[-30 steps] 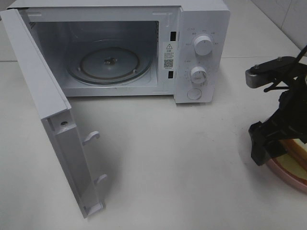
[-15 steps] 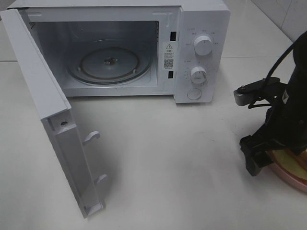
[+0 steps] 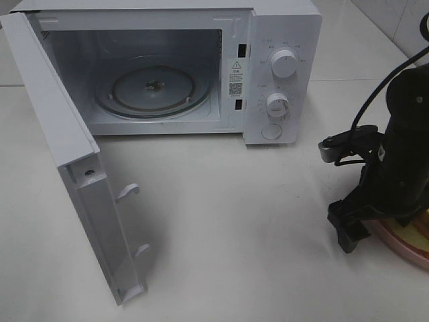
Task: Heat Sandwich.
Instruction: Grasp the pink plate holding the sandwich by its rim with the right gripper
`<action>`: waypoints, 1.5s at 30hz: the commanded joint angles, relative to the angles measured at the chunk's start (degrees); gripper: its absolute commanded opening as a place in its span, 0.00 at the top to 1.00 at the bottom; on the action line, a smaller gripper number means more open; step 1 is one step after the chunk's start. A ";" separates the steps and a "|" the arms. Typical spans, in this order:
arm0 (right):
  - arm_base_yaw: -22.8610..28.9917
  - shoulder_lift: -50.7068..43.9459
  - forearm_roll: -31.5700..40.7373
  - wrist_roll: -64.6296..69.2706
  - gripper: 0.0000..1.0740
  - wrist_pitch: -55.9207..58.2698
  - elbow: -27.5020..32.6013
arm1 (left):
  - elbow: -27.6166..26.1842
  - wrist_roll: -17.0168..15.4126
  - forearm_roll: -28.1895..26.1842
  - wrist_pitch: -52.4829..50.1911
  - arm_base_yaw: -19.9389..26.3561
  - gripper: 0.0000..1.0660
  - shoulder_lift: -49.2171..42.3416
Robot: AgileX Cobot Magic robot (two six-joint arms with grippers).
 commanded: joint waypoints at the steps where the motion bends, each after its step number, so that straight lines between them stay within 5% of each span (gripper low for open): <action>1: -1.60 1.38 -0.74 0.86 0.14 -0.69 0.11 | 0.11 -0.40 -0.40 -0.29 -0.29 0.08 -1.09; 12: -1.66 3.09 0.63 -1.72 0.17 -2.23 0.17 | 0.11 -0.40 -0.40 -0.29 -0.29 0.08 -1.09; 17: -1.66 3.09 0.52 -1.66 0.27 -2.23 0.17 | 0.11 -0.40 -0.40 -0.29 -0.29 0.08 -1.09; 22: -1.66 3.09 -0.34 -0.80 0.52 -2.23 0.17 | 0.11 -0.40 -0.40 -0.29 -0.29 0.08 -1.09; 26: -1.66 3.09 -6.13 5.61 0.91 -2.23 0.17 | 0.11 -0.40 -0.40 -0.29 -0.29 0.08 -1.09; 29: -1.66 3.09 -7.68 7.28 1.00 -2.23 0.17 | 0.11 -0.40 -0.40 -0.29 -0.29 0.08 -1.09; 45: -1.66 3.09 -8.25 8.19 1.00 -3.15 0.17 | 0.11 -0.40 -0.40 -0.29 -0.29 0.08 -1.09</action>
